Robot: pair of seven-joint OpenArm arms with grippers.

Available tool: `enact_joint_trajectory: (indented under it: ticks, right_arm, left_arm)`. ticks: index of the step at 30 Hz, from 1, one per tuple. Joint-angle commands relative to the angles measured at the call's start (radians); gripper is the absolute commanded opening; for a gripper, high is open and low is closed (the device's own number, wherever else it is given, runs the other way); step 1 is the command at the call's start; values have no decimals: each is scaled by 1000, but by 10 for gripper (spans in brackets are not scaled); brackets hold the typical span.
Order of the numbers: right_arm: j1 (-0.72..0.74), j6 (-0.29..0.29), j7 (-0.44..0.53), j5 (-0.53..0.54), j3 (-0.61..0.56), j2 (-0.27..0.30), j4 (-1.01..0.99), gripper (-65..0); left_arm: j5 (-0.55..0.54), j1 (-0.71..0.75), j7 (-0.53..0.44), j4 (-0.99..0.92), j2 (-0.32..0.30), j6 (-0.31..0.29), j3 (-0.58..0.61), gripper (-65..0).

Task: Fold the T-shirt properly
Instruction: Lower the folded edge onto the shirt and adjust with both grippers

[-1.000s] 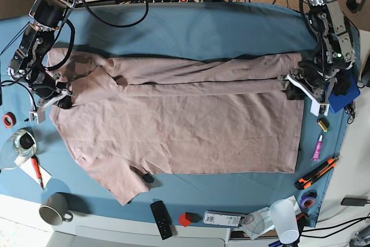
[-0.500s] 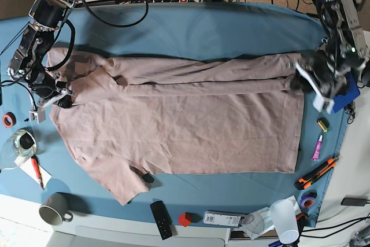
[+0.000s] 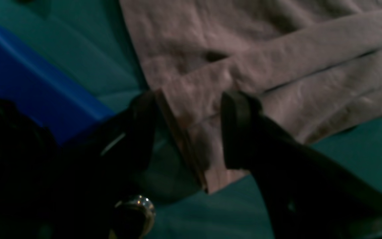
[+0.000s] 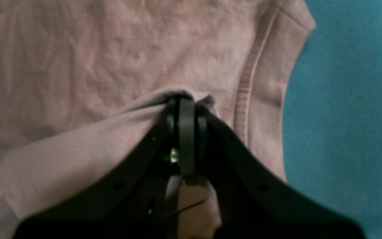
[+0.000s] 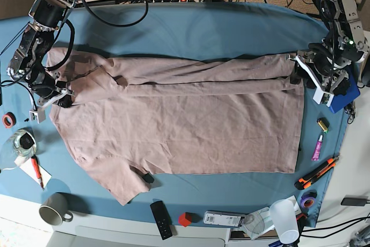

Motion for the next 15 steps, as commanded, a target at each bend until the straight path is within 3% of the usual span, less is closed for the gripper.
enact_joint_trajectory:
  ticks: [1,15]
  right_arm:
    - [22,0,18,16,6,23,17,-650]
    - [22,0,19,16,6,23,17,-650]
  left_arm:
    - [-16,-5,-19,17,-13,-5,-4,-332]
    - [-17,-5,-30,16,8,-8,-3,-332]
